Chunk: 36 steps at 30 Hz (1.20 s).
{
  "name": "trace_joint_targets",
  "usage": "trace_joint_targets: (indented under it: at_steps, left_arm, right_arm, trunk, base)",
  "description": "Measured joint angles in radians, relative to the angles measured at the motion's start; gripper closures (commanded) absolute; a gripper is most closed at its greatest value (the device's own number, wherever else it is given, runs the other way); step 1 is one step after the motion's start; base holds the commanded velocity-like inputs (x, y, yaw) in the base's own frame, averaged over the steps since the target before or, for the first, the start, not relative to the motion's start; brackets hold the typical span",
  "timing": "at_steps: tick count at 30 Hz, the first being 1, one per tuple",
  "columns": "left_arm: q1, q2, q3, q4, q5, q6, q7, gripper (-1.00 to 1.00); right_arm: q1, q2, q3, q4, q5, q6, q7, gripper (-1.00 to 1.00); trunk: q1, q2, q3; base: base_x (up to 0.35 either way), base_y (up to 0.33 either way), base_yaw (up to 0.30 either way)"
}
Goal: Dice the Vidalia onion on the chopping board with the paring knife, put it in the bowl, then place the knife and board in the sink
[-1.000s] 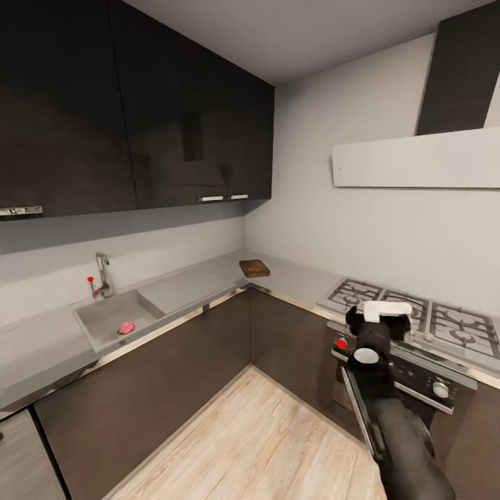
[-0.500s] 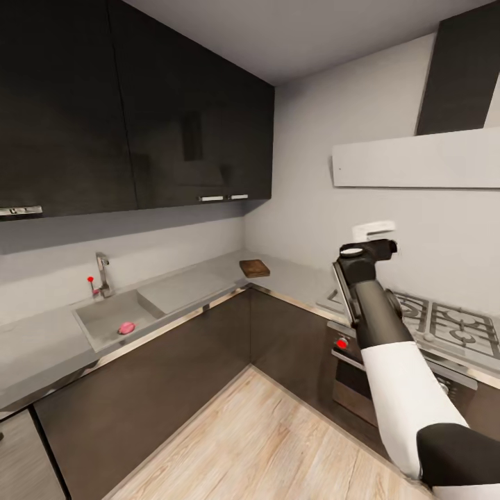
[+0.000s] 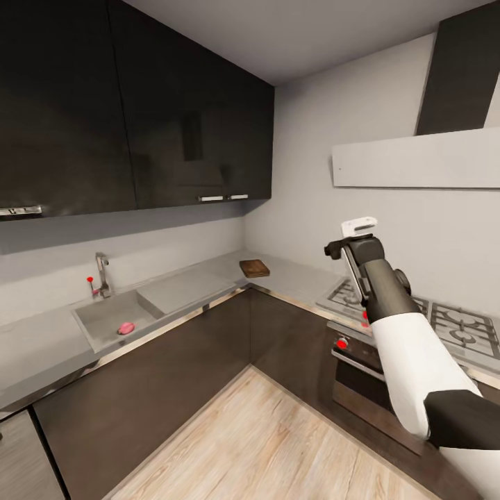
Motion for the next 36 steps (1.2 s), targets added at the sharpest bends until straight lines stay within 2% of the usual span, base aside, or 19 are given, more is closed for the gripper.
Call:
trace_joint_targets:
  at_steps: [3, 7, 13, 25, 36]
  left_arm:
    - [0.0, 0.0, 0.0, 0.0, 0.0, 0.001, 0.0, -1.0]
    - [0.0, -0.001, 0.0, 0.0, 0.0, 0.001, 0.001, -1.0]
    - [0.0, 0.0, 0.0, -0.001, 0.0, 0.001, 0.001, -1.0]
    - [0.0, 0.0, 0.0, -0.001, 0.0, 0.002, -0.001, -1.0]
    - [0.0, 0.0, 0.0, -0.002, 0.0, 0.002, -0.001, -1.0]
  right_arm:
    - [-0.008, -0.017, 0.002, -0.005, -0.01, 0.054, 0.102, -1.0]
    - [-0.01, -0.025, 0.004, -0.014, -0.014, 0.072, 0.129, -1.0]
    - [-0.01, -0.026, 0.007, -0.016, -0.016, 0.076, 0.136, -1.0]
    - [-0.01, -0.021, 0.009, -0.012, -0.017, 0.075, 0.137, -1.0]
    - [-0.01, -0.02, 0.01, -0.008, -0.016, 0.073, 0.136, -1.0]
  trunk:
    - [0.0, 0.0, 0.0]
    - [0.0, 0.0, 0.0]
    - [0.0, 0.0, 0.0]
    - [0.0, 0.0, 0.0]
    - [0.0, 0.0, 0.0]
  base:
    - [0.168, -0.137, 0.0]
    - [0.225, -0.185, 0.0]
    - [0.272, -0.153, 0.0]
    - [0.316, -0.011, 0.0]
    - [0.162, 0.0, 0.0]
